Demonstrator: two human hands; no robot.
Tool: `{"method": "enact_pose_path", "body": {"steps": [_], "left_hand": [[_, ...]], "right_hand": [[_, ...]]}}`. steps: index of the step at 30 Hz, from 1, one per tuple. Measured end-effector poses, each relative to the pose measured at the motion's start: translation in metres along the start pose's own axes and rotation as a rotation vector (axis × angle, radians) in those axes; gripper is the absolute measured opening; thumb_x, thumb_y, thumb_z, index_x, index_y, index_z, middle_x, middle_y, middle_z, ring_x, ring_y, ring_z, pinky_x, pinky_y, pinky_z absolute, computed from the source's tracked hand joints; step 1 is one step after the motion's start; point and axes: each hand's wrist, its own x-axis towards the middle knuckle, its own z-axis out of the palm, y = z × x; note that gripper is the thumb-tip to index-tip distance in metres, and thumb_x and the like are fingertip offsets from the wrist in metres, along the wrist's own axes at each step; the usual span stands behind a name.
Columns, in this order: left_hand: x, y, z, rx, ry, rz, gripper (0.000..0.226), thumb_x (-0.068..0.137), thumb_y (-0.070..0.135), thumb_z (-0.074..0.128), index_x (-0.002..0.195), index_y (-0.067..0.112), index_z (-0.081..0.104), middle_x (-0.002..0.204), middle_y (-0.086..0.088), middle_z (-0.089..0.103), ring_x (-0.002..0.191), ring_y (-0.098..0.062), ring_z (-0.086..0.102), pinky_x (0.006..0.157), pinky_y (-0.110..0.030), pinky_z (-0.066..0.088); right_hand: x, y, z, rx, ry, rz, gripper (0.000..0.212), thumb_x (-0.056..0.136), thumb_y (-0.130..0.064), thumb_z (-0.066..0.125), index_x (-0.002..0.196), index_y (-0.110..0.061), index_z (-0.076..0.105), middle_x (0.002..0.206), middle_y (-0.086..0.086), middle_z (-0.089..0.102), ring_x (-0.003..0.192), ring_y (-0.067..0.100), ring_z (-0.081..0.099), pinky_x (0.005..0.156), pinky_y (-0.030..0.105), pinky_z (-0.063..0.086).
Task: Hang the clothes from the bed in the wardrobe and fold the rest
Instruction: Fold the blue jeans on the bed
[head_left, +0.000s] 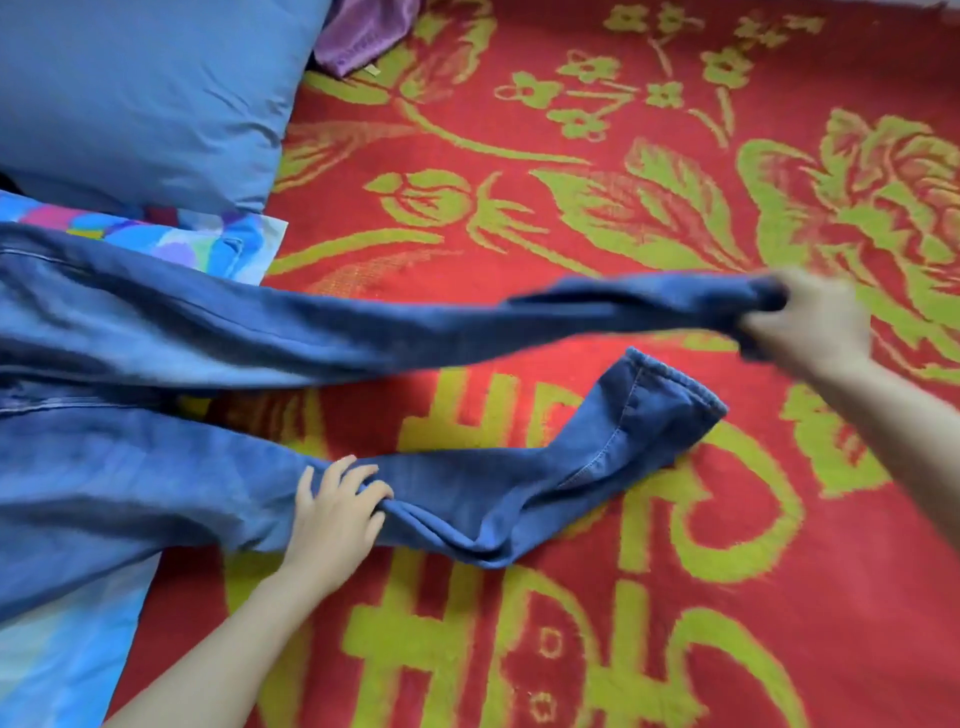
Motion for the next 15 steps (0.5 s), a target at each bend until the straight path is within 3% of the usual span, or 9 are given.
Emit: {"method": "enact_pose_path", "body": {"steps": [2,3,6,7,9,10,11,13,15], "left_hand": [[0.003,-0.005,0.001,-0.050,0.079,0.056,0.011,0.055,0.017,0.071,0.066,0.019,0.070,0.080,0.002,0.071,0.086,-0.026,0.069,0.072,-0.062,0.047],[0.002,-0.008,0.004,-0.075,0.088,0.064,0.012,0.055,0.019,0.067,0.067,0.020,0.070,0.079,0.004,0.070,0.087,-0.023,0.068,0.073,-0.061,0.047],[-0.005,-0.013,0.015,-0.132,0.154,0.058,0.015,0.068,0.025,0.058,0.072,0.020,0.071,0.080,0.007,0.069,0.096,-0.014,0.050,0.078,-0.061,0.044],[-0.006,-0.012,0.016,-0.142,0.146,0.048,0.023,0.072,0.030,0.051,0.074,0.020,0.072,0.081,0.006,0.069,0.097,-0.013,0.047,0.079,-0.062,0.044],[-0.008,-0.015,0.021,-0.102,0.115,0.029,0.029,0.073,0.035,0.052,0.081,0.017,0.074,0.089,-0.001,0.070,0.101,-0.019,0.055,0.080,-0.062,0.044],[-0.007,-0.017,0.022,-0.046,0.107,0.045,0.028,0.069,0.034,0.066,0.088,0.015,0.075,0.095,-0.007,0.070,0.102,-0.025,0.061,0.081,-0.062,0.044],[-0.009,-0.021,0.024,0.024,0.086,0.043,0.039,0.058,0.029,0.081,0.094,0.013,0.074,0.100,-0.012,0.069,0.101,-0.031,0.064,0.081,-0.063,0.044],[-0.016,-0.026,0.029,0.065,0.029,0.009,0.062,0.040,0.018,0.093,0.098,0.010,0.073,0.101,-0.015,0.069,0.098,-0.034,0.065,0.082,-0.063,0.044],[-0.025,-0.026,0.030,0.040,0.086,-0.043,0.045,0.046,0.014,0.089,0.089,0.009,0.074,0.092,-0.011,0.070,0.093,-0.029,0.065,0.081,-0.064,0.043]], "right_hand": [[0.027,-0.008,0.005,-0.137,0.137,0.009,0.073,0.073,-0.032,0.074,0.137,-0.017,0.043,0.126,0.027,0.048,0.118,0.042,0.042,0.094,0.050,0.036],[0.028,-0.010,0.017,-0.137,0.105,0.035,0.085,0.075,-0.038,0.073,0.145,-0.017,0.029,0.137,0.026,0.038,0.127,0.041,0.034,0.099,0.050,0.032],[-0.006,-0.006,0.077,-0.045,-0.304,0.131,0.095,0.078,-0.046,0.069,0.150,-0.016,0.013,0.151,0.020,0.022,0.139,0.035,0.022,0.108,0.048,0.025],[-0.023,0.000,0.097,-0.049,-0.431,0.143,0.093,0.078,-0.047,0.069,0.149,-0.015,0.017,0.150,0.017,0.027,0.138,0.033,0.027,0.107,0.047,0.027],[-0.047,0.015,0.123,-0.062,-0.508,0.171,0.081,0.078,-0.048,0.069,0.139,-0.012,0.031,0.139,0.014,0.045,0.128,0.032,0.043,0.101,0.044,0.033],[-0.055,0.022,0.127,-0.065,-0.476,0.186,0.068,0.078,-0.046,0.069,0.128,-0.011,0.040,0.131,0.014,0.053,0.121,0.032,0.049,0.097,0.043,0.035],[-0.060,0.031,0.129,-0.056,-0.440,0.203,0.054,0.078,-0.044,0.069,0.114,-0.011,0.046,0.121,0.015,0.059,0.113,0.033,0.054,0.091,0.042,0.037],[-0.069,0.049,0.123,0.007,-0.402,0.200,0.035,0.078,-0.038,0.071,0.094,-0.013,0.053,0.104,0.016,0.065,0.094,0.033,0.058,0.075,0.038,0.039],[-0.078,0.067,0.108,0.059,-0.373,0.200,0.028,0.076,-0.033,0.075,0.080,-0.011,0.058,0.092,0.019,0.066,0.082,0.032,0.058,0.066,0.036,0.036]]}}
